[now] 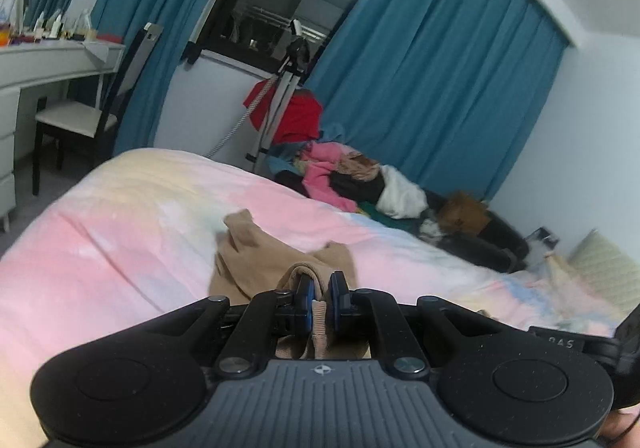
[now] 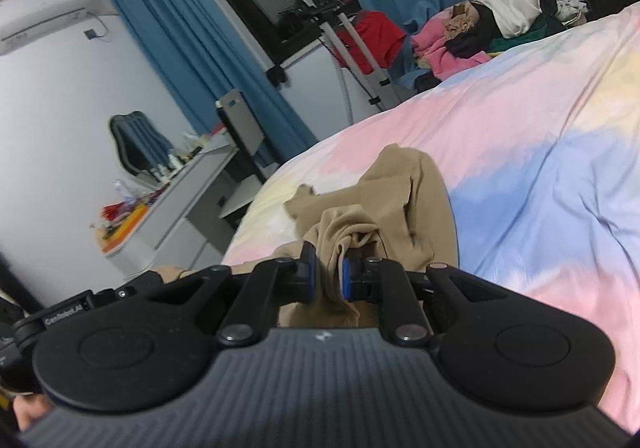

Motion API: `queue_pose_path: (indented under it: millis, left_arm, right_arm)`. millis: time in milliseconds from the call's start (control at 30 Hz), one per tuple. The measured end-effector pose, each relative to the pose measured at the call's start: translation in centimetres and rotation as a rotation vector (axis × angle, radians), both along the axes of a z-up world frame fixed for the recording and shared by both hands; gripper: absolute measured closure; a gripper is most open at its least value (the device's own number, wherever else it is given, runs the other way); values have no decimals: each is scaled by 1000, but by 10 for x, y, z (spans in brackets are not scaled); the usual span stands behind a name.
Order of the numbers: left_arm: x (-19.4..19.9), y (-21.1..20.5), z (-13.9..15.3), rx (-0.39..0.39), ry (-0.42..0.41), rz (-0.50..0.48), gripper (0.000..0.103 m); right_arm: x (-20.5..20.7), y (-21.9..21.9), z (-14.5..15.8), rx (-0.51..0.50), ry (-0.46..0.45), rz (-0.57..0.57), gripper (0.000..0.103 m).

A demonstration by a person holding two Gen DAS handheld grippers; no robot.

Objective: Fold clothes
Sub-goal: 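Grasp the hem end with both grippers and fold it toward the collar, then open both grippers and release the folded hem onto the shirt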

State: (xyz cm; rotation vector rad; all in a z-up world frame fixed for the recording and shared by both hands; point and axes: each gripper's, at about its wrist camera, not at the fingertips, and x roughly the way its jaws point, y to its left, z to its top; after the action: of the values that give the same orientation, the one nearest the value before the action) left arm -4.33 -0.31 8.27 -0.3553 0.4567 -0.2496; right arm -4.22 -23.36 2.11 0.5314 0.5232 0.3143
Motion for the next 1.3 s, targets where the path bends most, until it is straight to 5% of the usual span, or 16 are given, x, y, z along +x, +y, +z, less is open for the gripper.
queue_pose_path:
  millis: [233,533,733,867,967,1000,1033,1100,1300]
  left_arm:
    - [93,-8,-62,92,65,33,94]
    - [144,-29,-143,285,157,3,92]
    - [139,-32,-132,287,156,-23,87]
    - [130,-37,-120,301,143,-46,58]
    - [116,-42,-103,320,91,-40,32]
    - [110,-44,-96,327,69,-31,23]
    - [102,-43,-92,330,50,-22,19]
    - [87,-43,-83,336,13,-5,18]
    - [40,-43,-57,354,-100,45,0]
  right_arm:
    - [79,16,-49,-109,63,-19,87]
    - [131,36,-113,-265,181,-2,86]
    - [130,40,-113,-307,171,-2,86]
    - [120,41,-101,-315,149,-7,82]
    - [110,39,-88,-315,108,-17,70]
    - [105,39,-82,-324,89,-28,56]
    - [100,39,-77,-335,65,-41,35]
    - [87,39,-65,-358,-2,-68,9]
    - [41,31,-33,-349,-177,-112,3]
